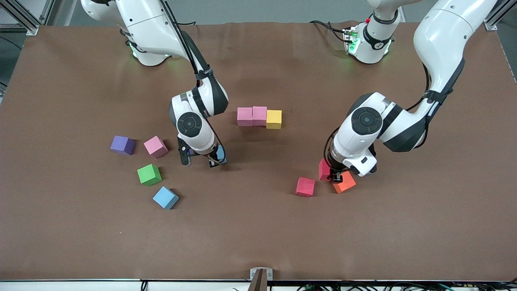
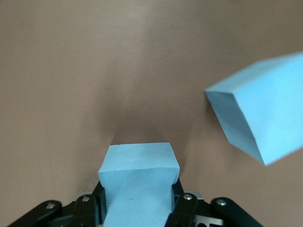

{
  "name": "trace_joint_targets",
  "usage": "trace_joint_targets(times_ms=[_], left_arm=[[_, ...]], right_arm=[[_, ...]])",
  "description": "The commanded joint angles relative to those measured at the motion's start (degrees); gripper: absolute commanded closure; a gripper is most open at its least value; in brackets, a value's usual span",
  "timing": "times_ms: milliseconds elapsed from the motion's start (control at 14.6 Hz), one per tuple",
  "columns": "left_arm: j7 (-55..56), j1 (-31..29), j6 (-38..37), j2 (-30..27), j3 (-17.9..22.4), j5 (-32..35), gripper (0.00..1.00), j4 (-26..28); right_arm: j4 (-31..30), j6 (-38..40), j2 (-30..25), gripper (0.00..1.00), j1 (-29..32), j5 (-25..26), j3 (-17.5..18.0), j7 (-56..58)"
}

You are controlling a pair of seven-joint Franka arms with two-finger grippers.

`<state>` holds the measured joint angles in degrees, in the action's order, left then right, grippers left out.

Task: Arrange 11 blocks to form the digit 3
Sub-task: 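Carry the blue cube to the pink cubes with the right gripper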

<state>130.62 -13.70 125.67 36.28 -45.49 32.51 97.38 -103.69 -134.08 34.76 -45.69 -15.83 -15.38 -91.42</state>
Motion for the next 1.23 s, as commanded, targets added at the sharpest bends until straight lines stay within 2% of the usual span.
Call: trace_joint_targets(times_ms=[0, 205, 410, 752, 1163], left_arm=[[-1.07, -0.98, -0.34, -1.47, -0.30, -1.14, 0.53, 0.45], [-1.07, -0.98, -0.34, -1.56, -0.30, -1.14, 0.53, 0.45], [-1.07, -0.98, -0.34, -1.56, -0.30, -1.14, 0.53, 0.45], [-1.07, -0.98, -0.34, -1.56, -0.30, -1.14, 0.53, 0.45], [-1.07, -0.98, -0.34, -1.47, -0.21, -1.23, 0.53, 0.45]], right_arm=[[-0.55, -0.21, -0.92, 1.00, -0.62, -0.34, 0.09, 14.73], [-0.55, 1.36, -1.19, 1.00, -1.59, -0.34, 0.00, 32.57], [-0.37, 2.25, -1.28, 1.00, -1.85, -0.34, 0.09, 43.76], [0.33, 1.63, -1.28, 1.00, -4.66, 1.06, -0.09, 49.23], [-0.02, 1.02, -1.28, 1.00, -10.29, 1.41, -1.14, 48.80]])
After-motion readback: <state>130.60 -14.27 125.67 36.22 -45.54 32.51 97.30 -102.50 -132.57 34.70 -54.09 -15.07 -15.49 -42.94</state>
